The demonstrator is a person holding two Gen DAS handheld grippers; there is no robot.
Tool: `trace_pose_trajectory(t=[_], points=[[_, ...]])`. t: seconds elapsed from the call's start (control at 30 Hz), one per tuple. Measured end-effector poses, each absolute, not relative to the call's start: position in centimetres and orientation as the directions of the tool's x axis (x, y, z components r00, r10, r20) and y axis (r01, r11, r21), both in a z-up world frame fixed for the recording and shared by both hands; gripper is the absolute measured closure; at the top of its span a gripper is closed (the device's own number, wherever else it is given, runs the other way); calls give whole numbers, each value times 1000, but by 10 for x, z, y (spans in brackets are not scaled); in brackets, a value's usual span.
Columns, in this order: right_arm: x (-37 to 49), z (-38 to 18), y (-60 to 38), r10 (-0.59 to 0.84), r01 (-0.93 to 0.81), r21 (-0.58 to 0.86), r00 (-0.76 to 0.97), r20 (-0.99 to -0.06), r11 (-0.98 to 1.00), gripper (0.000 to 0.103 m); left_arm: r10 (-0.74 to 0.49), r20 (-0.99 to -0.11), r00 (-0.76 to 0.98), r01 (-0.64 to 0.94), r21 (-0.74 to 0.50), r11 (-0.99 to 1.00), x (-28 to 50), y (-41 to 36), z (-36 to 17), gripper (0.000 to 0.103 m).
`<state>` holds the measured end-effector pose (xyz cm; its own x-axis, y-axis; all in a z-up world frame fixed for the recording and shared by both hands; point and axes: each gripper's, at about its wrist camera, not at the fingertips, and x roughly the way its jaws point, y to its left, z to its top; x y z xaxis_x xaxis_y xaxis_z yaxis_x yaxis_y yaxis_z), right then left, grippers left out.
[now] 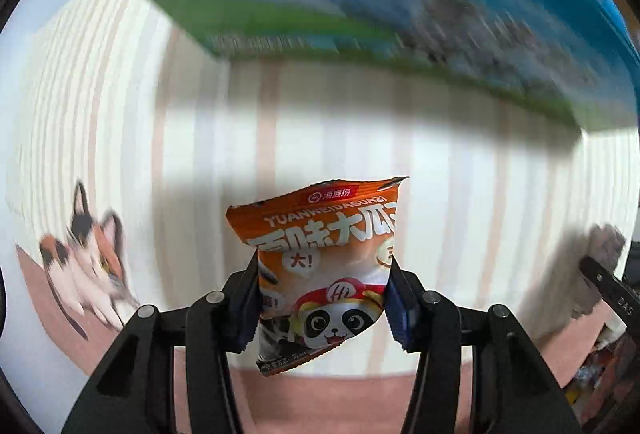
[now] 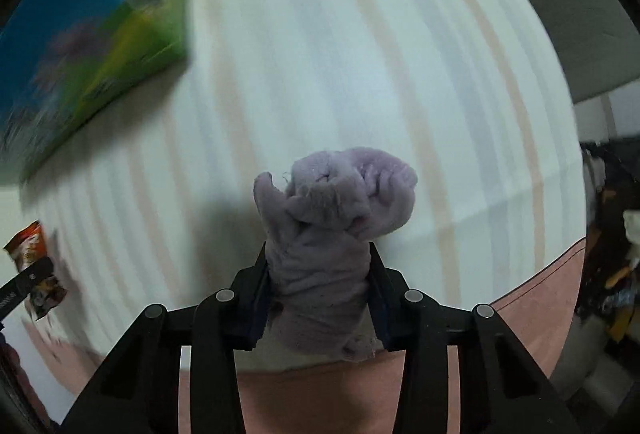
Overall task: Organize soft objects
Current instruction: 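Grasp the panda snack bag with the left gripper while the right grasps the lilac plush, then place both items into the box and open both grippers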
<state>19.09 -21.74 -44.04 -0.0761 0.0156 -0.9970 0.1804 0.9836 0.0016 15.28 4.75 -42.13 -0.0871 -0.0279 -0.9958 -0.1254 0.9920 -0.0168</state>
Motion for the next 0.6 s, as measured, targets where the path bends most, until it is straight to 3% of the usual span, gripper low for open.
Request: trace_pose_trajectory(t=[0.3, 0.6], points=[[156, -407, -155, 147, 2, 148, -85, -985, 989, 61, -91, -993, -70, -94, -84, 992, 114, 6, -390, 54], [182, -306, -116, 297, -123, 290, 39, -954, 949, 61, -131, -985, 110, -61, -138, 989, 130, 20, -279, 54]])
